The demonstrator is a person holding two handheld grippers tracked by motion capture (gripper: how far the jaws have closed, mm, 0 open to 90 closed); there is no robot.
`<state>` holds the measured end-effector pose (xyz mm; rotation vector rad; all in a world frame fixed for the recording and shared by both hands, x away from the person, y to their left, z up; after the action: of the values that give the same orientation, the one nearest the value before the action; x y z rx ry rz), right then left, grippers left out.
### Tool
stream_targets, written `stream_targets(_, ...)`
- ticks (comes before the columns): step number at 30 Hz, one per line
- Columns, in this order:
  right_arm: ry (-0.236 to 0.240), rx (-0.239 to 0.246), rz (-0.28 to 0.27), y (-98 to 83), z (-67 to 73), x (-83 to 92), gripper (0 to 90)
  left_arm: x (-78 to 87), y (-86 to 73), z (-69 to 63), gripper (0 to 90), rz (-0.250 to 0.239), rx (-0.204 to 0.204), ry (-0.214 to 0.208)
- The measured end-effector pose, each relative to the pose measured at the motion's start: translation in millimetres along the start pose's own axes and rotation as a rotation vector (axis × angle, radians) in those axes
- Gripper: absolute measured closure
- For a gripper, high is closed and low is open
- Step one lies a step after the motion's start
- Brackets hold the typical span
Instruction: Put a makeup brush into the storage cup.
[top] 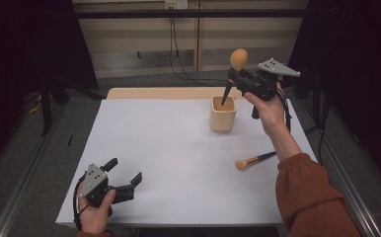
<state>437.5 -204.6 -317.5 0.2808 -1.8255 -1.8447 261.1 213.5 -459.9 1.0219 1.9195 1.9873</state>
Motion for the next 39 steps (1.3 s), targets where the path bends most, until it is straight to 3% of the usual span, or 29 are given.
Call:
stream_targets(14, -0.018, 0.011, 0.032, -12.0, -4.6, -8.3, 66.3, 1.3, 0.1, 1.1, 3.2, -0.004, 0.01, 0.0)
stream_targets(31, -0.006, 0.029, 0.068, -32.7, -8.6, -20.3, 66.3, 1.7, 0.0, 1.7, 3.4, -0.003, -0.002, 0.005)
stream_targets(39, -0.015, 0.012, 0.094, -46.2, -14.7, -23.0, 66.2, 1.7, -0.1, 2.4, 3.7, 0.001, -0.004, 0.012)
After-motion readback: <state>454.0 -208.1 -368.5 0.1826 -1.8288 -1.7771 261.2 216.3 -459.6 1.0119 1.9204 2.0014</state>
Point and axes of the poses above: each handheld gripper's, and its own axes: x roughly backward along the jaws, y roughly out of its top, z roughly to its left, the point moved 3 cm from there along -x, roughly forward along the jaws, and after that the axes turned 6 degrees about z, right-handed, at the moved point
